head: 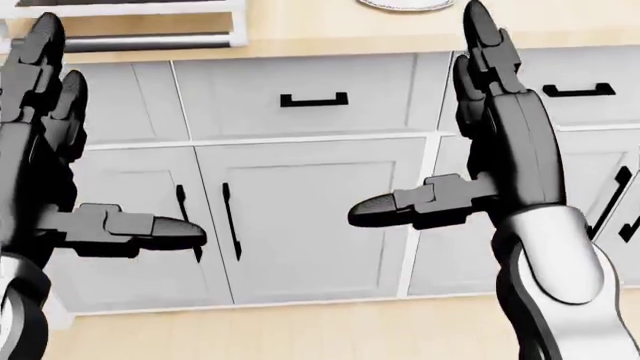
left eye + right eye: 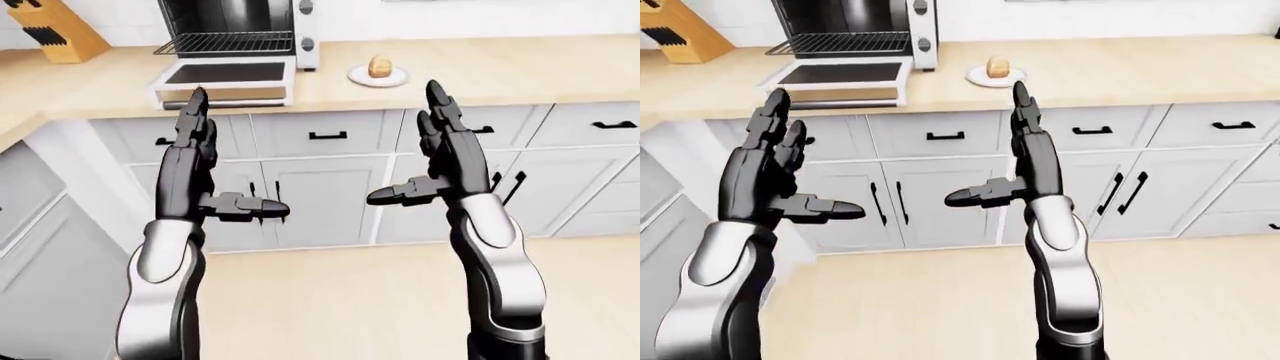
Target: Place the bread on the rack of the toaster oven.
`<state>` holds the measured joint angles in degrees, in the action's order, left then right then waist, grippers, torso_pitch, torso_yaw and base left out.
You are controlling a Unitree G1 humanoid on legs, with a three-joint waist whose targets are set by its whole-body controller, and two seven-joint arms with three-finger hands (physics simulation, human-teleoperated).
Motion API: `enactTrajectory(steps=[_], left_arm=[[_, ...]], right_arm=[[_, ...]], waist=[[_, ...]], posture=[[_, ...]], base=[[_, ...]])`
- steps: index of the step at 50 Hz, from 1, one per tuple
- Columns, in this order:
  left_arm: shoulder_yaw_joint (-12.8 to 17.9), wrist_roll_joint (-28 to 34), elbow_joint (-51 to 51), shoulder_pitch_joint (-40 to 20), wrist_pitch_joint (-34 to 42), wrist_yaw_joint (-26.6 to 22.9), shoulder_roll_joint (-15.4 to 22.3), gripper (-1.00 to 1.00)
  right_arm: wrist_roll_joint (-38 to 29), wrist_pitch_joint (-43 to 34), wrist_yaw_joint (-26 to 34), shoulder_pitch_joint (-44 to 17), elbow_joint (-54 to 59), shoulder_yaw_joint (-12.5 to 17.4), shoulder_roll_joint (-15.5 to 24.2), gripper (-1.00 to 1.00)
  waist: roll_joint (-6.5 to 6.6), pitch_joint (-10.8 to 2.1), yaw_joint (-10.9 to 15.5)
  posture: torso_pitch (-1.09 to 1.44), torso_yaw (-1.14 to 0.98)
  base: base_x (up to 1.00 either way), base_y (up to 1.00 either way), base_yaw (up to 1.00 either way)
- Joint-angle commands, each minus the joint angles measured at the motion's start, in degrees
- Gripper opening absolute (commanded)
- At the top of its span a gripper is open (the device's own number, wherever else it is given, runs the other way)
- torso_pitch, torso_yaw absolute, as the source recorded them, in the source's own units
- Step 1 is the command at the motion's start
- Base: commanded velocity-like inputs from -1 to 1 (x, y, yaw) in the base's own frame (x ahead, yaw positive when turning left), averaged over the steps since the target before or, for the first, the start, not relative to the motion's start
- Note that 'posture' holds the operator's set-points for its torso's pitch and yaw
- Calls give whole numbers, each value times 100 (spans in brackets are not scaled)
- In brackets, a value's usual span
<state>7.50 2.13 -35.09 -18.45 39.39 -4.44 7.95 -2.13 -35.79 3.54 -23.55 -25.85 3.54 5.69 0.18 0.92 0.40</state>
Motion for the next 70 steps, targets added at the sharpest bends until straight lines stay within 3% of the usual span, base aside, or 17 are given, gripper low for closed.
enactTrajectory(steps=[1,7,13,18,26,27,29,36,39,49,53,54,56,62,66,67,70], left_arm=[[16,27,-212,-238,36,0,62,100],[84,26,-463,-663,495,-37,214,100],[118,14,-729,-922,861,-53,329,100],[161,1,-1007,-1109,1213,-69,429,100],[295,-77,-1269,-1295,1516,-81,574,100],[292,-82,-1278,-1299,1525,-84,598,100],[289,-94,-1283,-1308,1528,-57,593,100],[374,-166,-1523,-1504,1842,-79,717,100],[450,-223,-1569,-1472,1860,-61,748,100],[545,-349,-1598,-1526,1914,18,886,100],[567,-380,-1646,-1609,2010,33,951,100],[571,-388,-1656,-1628,2042,32,972,100],[620,-437,-1763,-1742,2198,22,1023,100],[833,-616,-1893,-1881,2299,121,1119,100],[954,-834,-1868,-2100,2485,229,1308,100],[979,-879,-1893,-2083,2492,251,1331,100],[1030,-983,-1964,-2009,2497,351,1344,100]], right_arm=[[-30,-67,-22,-284,-336,88,87,100],[-12,-360,-33,-688,-507,109,152,100],[12,-447,-31,-841,-573,99,184,100],[24,-516,-19,-914,-639,114,214,100],[23,-552,-17,-1034,-636,110,231,100],[28,-536,-24,-1035,-620,109,224,100],[30,-513,-27,-1028,-598,105,221,100],[55,-356,-114,-1033,-534,102,190,100],[68,-401,-149,-1053,-630,117,204,100],[65,-420,-218,-1139,-685,121,236,100],[53,-353,-231,-1156,-624,114,234,100],[48,-348,-234,-1160,-629,116,240,100],[46,-350,-252,-1164,-665,131,243,100],[36,-495,-291,-1179,-840,162,284,100],[115,-565,-392,-1414,-781,234,313,100],[124,-544,-396,-1386,-781,183,305,100],[101,-430,-447,-1261,-784,132,274,100]], waist=[[24,-53,-16],[1,-28,-35],[296,69,-39],[281,17,-25],[-244,-33,70],[-164,17,-2],[-271,83,-15],[87,166,-57],[549,53,-103],[82,132,18],[-503,-3,57],[-247,102,-7],[-331,106,-2],[-20,163,-67],[530,-6,-142],[359,85,-71],[442,129,-46]], posture=[[0,0],[0,0],[0,0],[0,0],[0,0],[0,0],[0,0],[0,0],[0,0],[0,0],[0,0],[0,0],[0,0],[0,0],[0,0],[0,0],[0,0]], base=[[12,0,0],[13,0,0],[13,0,0],[14,0,0],[14,0,0],[17,0,0],[20,0,0],[20,0,0],[23,0,0],[27,0,0],[34,0,0],[35,0,0],[34,0,0],[34,0,0],[35,0,0],[34,0,0],[34,0,0]])
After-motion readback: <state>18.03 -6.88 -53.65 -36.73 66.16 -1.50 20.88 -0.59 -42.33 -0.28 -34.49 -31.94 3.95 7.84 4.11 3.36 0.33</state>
